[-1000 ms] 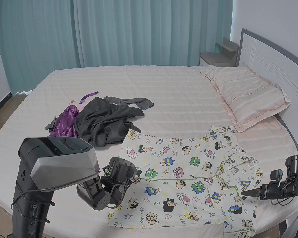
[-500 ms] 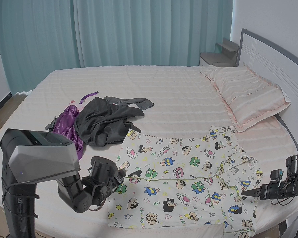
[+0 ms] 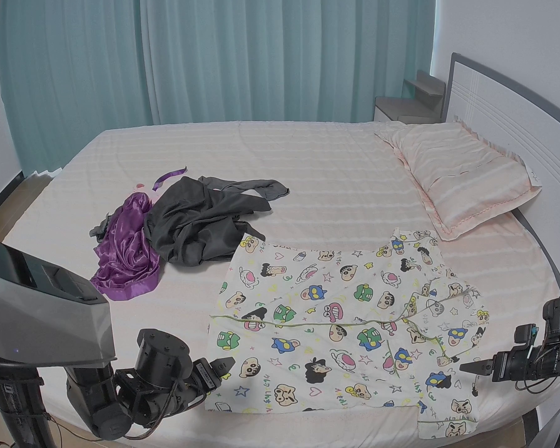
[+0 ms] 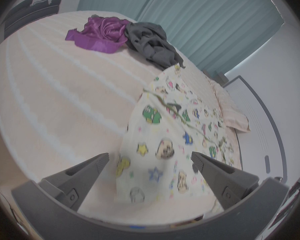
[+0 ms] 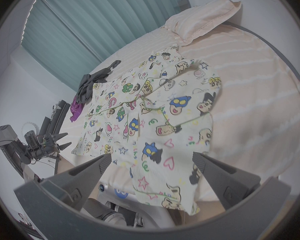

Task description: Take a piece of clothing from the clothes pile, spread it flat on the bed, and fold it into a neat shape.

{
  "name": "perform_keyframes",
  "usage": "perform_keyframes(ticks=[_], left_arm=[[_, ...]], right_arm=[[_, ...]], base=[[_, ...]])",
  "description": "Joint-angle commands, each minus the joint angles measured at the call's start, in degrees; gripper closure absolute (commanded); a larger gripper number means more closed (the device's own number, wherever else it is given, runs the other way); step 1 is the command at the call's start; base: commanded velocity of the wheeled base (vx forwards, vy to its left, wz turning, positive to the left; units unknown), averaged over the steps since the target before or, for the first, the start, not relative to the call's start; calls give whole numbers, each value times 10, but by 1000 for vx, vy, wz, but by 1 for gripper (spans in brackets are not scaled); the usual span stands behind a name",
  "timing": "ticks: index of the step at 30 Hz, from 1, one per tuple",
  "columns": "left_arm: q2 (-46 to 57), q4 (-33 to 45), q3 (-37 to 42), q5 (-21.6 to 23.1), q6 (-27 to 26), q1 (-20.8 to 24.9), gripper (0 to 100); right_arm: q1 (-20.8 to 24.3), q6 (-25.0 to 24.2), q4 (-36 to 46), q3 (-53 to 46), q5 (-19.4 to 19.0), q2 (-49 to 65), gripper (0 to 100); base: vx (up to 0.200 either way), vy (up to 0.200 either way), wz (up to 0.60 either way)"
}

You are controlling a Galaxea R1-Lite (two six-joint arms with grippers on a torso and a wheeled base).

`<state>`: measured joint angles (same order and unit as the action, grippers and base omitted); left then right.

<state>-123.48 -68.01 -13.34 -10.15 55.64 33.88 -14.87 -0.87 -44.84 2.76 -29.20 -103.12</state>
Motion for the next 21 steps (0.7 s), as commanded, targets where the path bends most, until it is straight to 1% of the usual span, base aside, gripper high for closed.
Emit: perform_keyframes(ticks=[1,7,12,15,21], left_arm=[[5,1,31,18,2,16,0],[-45,-5,37,20,-2,27,0],[-53,-7,33,15,-4,41,0],[-62,-6,16,12,-4,48,0],[-83,1,-24,-17,-10,48,0]], right_arm=[[-10,-2,-27,-27,1,-6,0],[-18,-3,-44,-27,0,-33,0],[-19,-3,-58,-27,0,-51,0],[-19,-3,-65,-27,0,-61,0],[-19,-3,-74,-27,0,-67,0]], base=[[0,0,0],[0,0,0],[0,0,0],[0,0,0],[0,0,0]])
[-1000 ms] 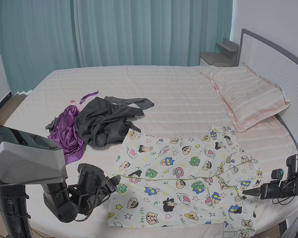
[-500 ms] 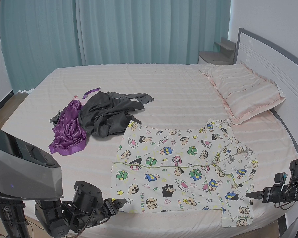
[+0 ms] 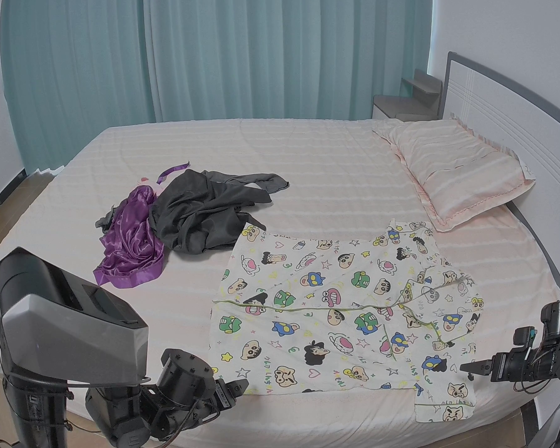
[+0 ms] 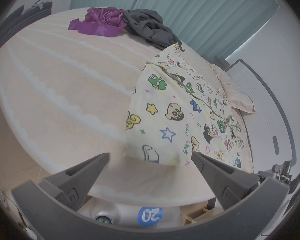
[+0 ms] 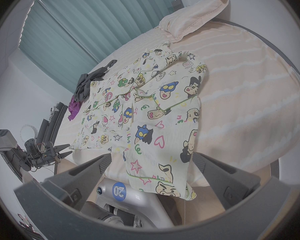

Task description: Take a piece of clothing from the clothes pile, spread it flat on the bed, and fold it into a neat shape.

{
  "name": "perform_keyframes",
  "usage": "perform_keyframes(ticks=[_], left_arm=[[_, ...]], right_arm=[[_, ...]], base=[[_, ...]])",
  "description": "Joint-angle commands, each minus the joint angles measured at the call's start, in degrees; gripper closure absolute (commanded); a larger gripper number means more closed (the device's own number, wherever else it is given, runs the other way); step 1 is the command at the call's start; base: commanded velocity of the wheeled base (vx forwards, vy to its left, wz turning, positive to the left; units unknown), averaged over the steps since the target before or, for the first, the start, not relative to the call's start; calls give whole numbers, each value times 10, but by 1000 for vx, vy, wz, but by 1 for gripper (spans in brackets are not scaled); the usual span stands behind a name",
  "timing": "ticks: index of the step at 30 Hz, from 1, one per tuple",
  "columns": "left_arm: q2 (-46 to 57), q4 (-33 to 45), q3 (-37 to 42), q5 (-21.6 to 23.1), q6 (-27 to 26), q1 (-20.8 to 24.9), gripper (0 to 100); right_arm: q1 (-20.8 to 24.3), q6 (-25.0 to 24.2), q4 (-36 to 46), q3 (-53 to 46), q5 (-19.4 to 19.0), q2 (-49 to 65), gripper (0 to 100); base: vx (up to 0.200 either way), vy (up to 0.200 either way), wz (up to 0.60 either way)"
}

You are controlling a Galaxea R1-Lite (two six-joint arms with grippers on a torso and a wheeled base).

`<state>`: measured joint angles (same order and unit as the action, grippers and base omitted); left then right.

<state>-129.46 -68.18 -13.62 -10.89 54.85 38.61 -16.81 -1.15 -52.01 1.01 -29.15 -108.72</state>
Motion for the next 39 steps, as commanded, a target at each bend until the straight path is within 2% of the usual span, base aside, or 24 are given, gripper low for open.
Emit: perform_keyframes(ticks=[1,5,6,10,16,20,24,26,28,34,38,39], left_arm=[[-25,2,-25,-15,-2,1,0],[-30,5,-36,-22,-3,1,0],[-31,5,-36,-22,-3,1,100],[-32,5,-38,-27,-2,-3,100],[-47,-4,-39,-77,8,-17,100],[-48,-42,-32,-90,43,-29,100],[-50,-75,-15,-89,47,-27,100],[-54,-85,-9,-89,47,-26,100],[-55,-87,-7,-89,47,-25,100],[-72,-116,1,-89,46,-22,100],[-76,-129,9,-89,45,-22,100],[-76,-131,9,-89,46,-22,100]], right_arm=[[0,0,-3,-9,0,-11,0],[0,1,-4,-9,-1,-11,0],[1,1,-4,-9,0,-11,0],[-11,6,-19,-10,5,-19,0],[-22,26,-24,-10,35,-60,0],[-22,31,-93,-9,52,-121,0],[-15,27,-164,-10,73,-192,0],[-7,25,-204,-9,74,-222,0],[-2,22,-214,-10,74,-230,0],[58,-13,-241,-9,73,-253,0],[79,-18,-272,-8,75,-282,0],[82,-18,-284,-8,75,-294,100]], base=[[0,0,0],[0,0,0],[0,0,0],[0,0,0],[0,0,0],[0,0,0],[0,0,0],[0,0,0],[0,0,0],[0,0,0],[0,0,0],[0,0,0]])
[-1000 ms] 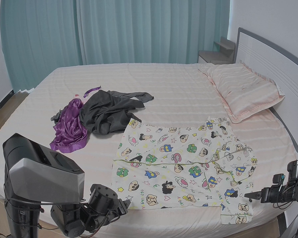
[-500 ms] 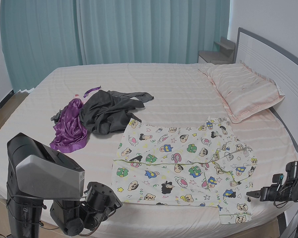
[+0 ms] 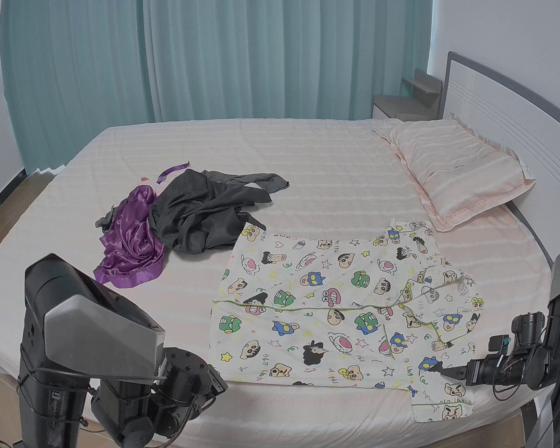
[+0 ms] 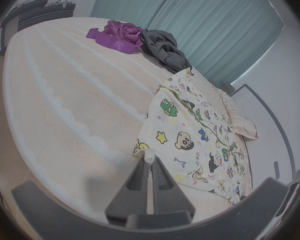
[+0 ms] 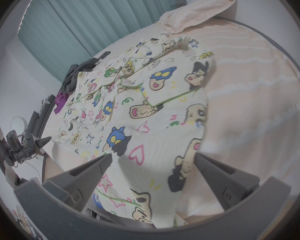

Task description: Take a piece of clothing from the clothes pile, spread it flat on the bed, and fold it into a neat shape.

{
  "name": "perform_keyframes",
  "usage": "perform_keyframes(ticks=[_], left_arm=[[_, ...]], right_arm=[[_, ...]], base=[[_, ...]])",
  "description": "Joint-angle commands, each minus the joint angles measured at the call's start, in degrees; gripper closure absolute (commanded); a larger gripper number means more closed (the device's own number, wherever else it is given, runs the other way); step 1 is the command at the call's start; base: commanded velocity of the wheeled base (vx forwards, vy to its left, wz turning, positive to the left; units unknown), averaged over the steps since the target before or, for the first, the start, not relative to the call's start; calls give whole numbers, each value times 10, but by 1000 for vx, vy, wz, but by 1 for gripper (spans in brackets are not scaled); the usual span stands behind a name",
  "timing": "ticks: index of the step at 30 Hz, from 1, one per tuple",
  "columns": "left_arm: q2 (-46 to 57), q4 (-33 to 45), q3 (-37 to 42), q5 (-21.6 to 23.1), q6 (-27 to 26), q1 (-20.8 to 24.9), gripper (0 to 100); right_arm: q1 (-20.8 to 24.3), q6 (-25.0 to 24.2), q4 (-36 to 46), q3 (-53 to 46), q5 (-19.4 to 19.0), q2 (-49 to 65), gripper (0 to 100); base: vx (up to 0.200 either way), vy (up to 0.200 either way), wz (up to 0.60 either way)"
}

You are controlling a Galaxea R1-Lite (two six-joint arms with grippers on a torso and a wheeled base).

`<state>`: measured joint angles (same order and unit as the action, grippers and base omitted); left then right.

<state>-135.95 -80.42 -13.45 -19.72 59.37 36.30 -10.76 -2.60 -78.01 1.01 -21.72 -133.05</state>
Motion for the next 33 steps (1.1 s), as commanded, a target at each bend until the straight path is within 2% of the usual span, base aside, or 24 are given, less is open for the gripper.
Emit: perform_keyframes(ticks=[1,2,3,5,8,14,23,24,27,33], left_arm=[[-12,-9,7,-1,0,1,100],[-12,-9,7,-1,0,1,100],[-13,-11,7,-1,0,1,100],[-14,-11,7,-1,0,1,100],[-14,-11,7,-1,-1,2,100],[-18,-11,7,-5,-2,3,100],[-28,-26,8,-12,-4,6,100],[-30,-29,8,-12,-5,5,100],[-31,-31,8,-13,-5,6,100],[-31,-32,8,-12,-6,6,100]], right_arm=[[22,-3,-24,-8,1,-51,100],[22,-3,-24,-8,1,-51,100],[23,-8,-70,-9,2,-83,100],[22,-45,-120,-7,1,-98,100],[22,-72,-119,12,2,-80,100],[22,-90,-118,43,3,-38,100],[17,-91,-117,69,16,-56,100],[17,-91,-117,69,16,-61,0],[14,-92,-117,69,13,-67,0],[-32,-91,-117,62,17,-44,0]], base=[[0,0,0],[0,0,0],[0,0,0],[0,0,0],[0,0,0],[0,0,0],[0,0,0],[0,0,0],[0,0,0],[0,0,0]])
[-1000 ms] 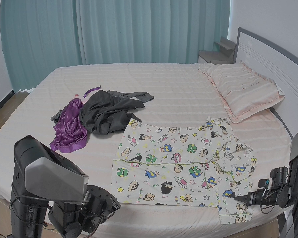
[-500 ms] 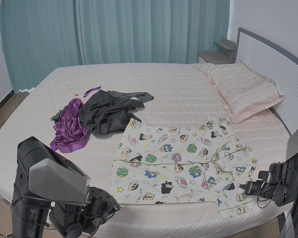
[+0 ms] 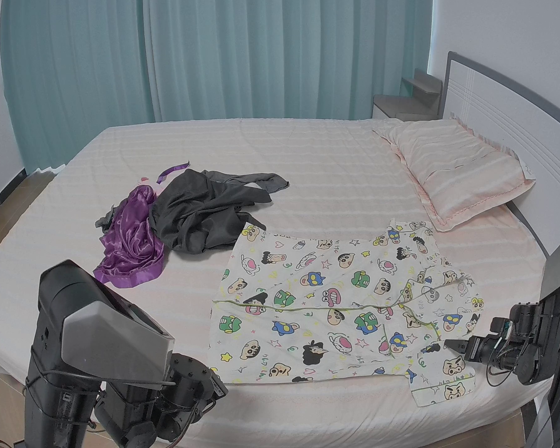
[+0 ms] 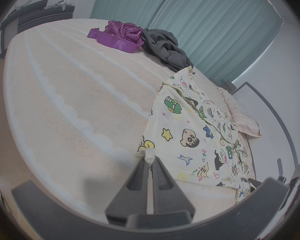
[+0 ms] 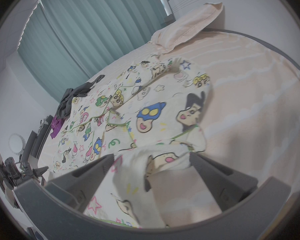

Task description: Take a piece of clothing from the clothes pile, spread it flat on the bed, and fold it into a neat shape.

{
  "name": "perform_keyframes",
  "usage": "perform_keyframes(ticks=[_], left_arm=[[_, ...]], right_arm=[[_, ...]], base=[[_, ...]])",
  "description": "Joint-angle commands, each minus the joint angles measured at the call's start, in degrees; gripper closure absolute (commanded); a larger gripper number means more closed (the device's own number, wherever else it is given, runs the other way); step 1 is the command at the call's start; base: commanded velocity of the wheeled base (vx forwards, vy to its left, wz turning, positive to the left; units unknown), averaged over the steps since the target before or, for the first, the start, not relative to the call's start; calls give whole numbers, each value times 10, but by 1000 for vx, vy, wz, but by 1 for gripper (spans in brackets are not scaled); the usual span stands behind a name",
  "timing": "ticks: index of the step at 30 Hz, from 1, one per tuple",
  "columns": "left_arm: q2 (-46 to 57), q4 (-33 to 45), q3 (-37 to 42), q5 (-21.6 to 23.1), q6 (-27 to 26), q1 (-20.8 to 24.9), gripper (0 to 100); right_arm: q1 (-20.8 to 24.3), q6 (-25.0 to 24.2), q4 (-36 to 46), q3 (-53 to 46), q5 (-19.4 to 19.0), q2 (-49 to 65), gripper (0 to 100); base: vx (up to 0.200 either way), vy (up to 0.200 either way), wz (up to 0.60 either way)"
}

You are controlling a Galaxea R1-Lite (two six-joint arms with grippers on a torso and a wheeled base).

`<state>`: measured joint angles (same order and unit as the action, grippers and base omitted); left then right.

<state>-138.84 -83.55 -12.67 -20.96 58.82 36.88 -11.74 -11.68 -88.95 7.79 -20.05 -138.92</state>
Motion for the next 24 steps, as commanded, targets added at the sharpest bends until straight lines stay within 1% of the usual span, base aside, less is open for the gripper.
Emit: perform_keyframes(ticks=[1,3,7,11,13,14,15,16,17,19,21,22,23,24], left_arm=[[-3,0,0,-1,0,0,100],[-3,0,0,-1,0,0,100],[-3,0,0,-1,0,-1,100],[-2,0,0,-1,1,-1,100],[-2,0,0,0,1,-1,100],[-2,0,0,0,1,-1,100],[-2,0,0,-1,1,-1,100],[-2,0,0,-1,1,-1,100],[-2,0,0,-1,1,-1,100],[-2,0,0,-1,1,-1,100],[-2,0,0,-1,1,-1,100],[-2,0,0,-1,1,-1,100],[-2,0,0,-1,1,-1,100],[-2,0,0,-1,1,-1,100]], right_arm=[[-32,1,-8,-10,0,22,0],[-53,3,-8,-15,-1,34,0],[-80,3,-9,-13,-2,47,0],[-91,0,-9,-30,-15,73,0],[-96,12,-8,-78,-66,94,0],[-96,12,-8,-78,-66,94,0],[-101,42,5,-78,-90,93,0],[-123,104,26,-78,-100,83,0],[-125,115,30,-78,-102,81,0],[-141,210,73,-78,-126,66,0],[-160,281,108,-78,-155,65,0],[-160,281,108,-78,-155,65,0],[-166,315,134,-78,-170,68,0],[-166,326,143,-78,-176,69,0]], base=[[0,0,0],[0,0,0],[0,0,0],[0,0,0],[0,0,0],[0,0,0],[0,0,0],[0,0,0],[0,0,0],[0,0,0],[0,0,0],[0,0,0],[0,0,0],[0,0,0]])
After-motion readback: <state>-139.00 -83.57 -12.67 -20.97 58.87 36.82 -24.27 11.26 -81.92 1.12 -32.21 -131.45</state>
